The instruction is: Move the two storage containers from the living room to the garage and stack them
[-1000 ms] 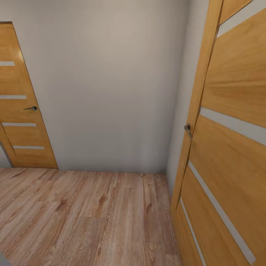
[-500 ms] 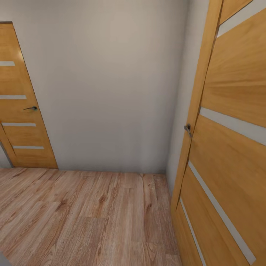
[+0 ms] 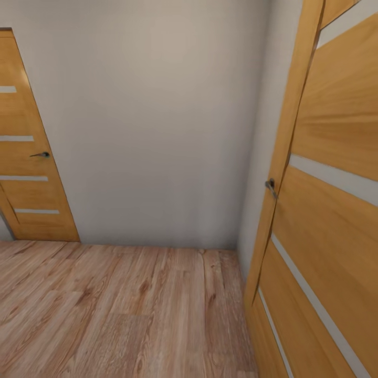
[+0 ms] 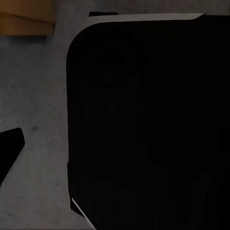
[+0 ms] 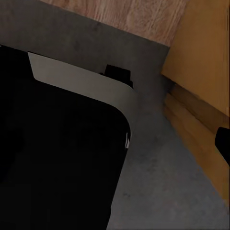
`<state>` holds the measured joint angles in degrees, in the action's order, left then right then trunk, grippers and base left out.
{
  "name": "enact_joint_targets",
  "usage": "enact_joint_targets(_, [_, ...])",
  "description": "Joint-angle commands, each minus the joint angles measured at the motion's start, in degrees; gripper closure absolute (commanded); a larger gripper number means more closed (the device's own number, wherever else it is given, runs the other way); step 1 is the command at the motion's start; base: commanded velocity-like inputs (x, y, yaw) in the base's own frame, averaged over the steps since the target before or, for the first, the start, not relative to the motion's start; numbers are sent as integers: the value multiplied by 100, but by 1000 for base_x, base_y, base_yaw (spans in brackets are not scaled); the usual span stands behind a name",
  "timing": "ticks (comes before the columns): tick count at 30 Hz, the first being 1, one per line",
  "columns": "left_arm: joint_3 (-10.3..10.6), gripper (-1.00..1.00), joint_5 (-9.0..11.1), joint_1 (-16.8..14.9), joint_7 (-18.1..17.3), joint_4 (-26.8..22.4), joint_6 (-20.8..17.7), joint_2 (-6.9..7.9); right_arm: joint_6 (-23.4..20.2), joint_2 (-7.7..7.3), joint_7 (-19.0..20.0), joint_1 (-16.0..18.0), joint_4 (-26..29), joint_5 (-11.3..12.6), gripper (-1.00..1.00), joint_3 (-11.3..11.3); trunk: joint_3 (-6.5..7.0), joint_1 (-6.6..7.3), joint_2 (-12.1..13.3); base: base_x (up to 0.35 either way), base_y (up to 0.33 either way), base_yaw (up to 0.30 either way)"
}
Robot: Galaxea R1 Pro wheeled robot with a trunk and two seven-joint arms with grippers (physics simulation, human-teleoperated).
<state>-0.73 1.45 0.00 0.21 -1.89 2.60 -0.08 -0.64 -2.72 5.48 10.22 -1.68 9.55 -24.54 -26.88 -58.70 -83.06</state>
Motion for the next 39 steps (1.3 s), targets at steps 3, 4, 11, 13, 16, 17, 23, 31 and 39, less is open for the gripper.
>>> enact_joint_targets(3, [-2,-100,16,0,4,1,13,-1,-9,0,24,6,-8,63,-100,-50,-5,-3,-2,307,0,0])
enact_joint_targets(4, [0,-100,18,0,5,1,13,-1,-11,0,24,6,-8,63,-100,-50,-5,-3,-2,314,0,0])
enact_joint_targets(11, [1,-100,19,0,4,-1,13,-1,-14,1,24,6,-8,64,-100,-51,-5,-3,-2,317,0,0])
enact_joint_targets(13, [2,-100,18,0,3,-1,13,-1,-15,2,26,6,-8,64,-100,-51,-5,-3,-2,319,0,0])
enact_joint_targets(16, [3,-100,17,0,5,-2,13,-1,-15,8,28,6,-9,64,-100,-51,-5,-3,-2,319,0,0])
enact_joint_targets(17, [3,-100,18,0,5,-2,13,-1,-15,10,29,6,-9,64,-100,-51,-5,-3,-2,319,0,0])
enact_joint_targets(23, [3,-100,21,0,5,-3,13,9,-15,29,32,6,-8,64,-100,-51,-5,-3,-2,319,0,0])
enact_joint_targets(31, [3,-100,22,0,5,-1,13,16,-15,27,28,6,-8,64,-100,-51,-5,-3,-2,319,0,0])
enact_joint_targets(39, [3,-100,22,0,5,-2,13,17,-15,19,23,6,-8,64,-100,-51,-5,-3,-2,319,0,0])
